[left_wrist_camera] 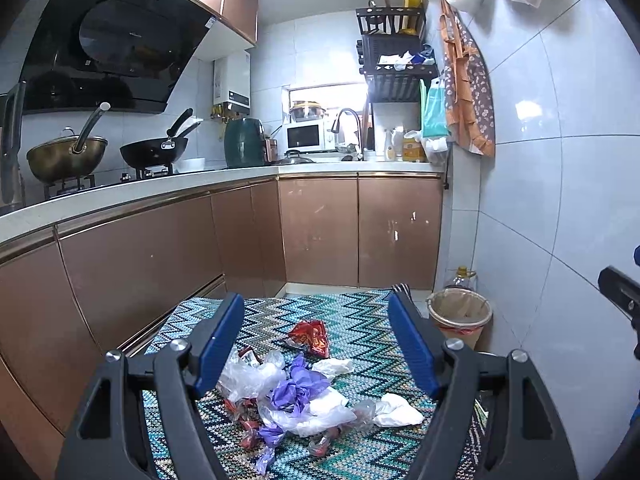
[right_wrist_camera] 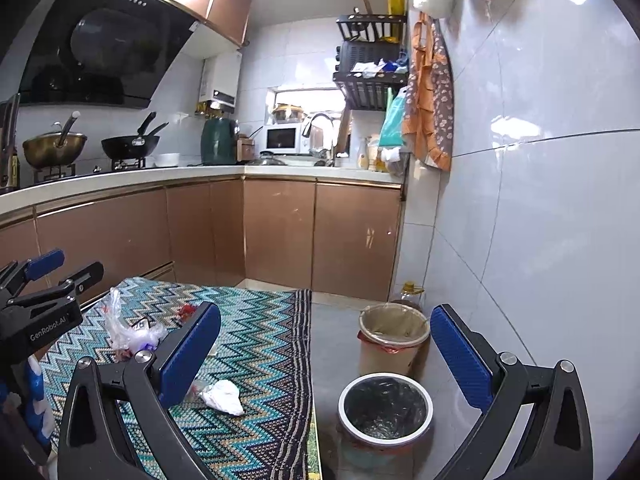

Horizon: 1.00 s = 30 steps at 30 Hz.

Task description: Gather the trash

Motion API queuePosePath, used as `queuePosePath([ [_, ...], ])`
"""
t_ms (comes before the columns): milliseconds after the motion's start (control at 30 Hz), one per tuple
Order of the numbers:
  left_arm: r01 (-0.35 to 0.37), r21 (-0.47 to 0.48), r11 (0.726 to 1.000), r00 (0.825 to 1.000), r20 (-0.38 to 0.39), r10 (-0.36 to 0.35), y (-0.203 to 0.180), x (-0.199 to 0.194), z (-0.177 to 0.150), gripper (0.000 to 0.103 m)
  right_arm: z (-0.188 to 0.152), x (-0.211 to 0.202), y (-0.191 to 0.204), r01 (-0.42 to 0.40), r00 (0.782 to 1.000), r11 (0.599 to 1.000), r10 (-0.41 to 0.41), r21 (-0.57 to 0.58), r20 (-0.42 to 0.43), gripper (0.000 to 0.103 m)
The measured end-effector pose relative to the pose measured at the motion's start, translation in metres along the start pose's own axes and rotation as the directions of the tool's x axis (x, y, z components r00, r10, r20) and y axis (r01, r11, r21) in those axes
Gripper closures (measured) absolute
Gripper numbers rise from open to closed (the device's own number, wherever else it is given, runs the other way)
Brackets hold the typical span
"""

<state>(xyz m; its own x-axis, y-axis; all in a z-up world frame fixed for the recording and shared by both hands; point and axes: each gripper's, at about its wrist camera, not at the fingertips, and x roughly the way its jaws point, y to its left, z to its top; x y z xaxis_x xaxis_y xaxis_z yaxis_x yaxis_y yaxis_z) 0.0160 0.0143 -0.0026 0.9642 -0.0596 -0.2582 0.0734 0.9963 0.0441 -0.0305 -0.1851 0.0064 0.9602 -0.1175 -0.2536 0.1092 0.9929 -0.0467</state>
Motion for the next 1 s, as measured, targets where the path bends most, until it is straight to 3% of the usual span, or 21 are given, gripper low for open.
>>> queuePosePath([
  [233,0.013,0.004,1.0,1.0,-0.009,-0.013,0.004,0.002,0.001,0.03,0.004,-0.008,0.0,0.044,0.998,0.999,-0.045,0.009,0.045,0.0],
  [767,-0.041,-0.012,0.999,0.998,0.057,0.042,0.019,0.0,0.002,0.03,0.003,-0.002,-0.003,0.016,0.998,0.999,-0.017,0.028,0.056,0.0],
  [1000,-0.071,-0.044,0.996,0.997,0.037,0.073,0.045,0.001,0.005,0.03,0.0,0.007,-0.007,-0.03,0.999,0.998,0.027,0.061,0.046,0.0],
])
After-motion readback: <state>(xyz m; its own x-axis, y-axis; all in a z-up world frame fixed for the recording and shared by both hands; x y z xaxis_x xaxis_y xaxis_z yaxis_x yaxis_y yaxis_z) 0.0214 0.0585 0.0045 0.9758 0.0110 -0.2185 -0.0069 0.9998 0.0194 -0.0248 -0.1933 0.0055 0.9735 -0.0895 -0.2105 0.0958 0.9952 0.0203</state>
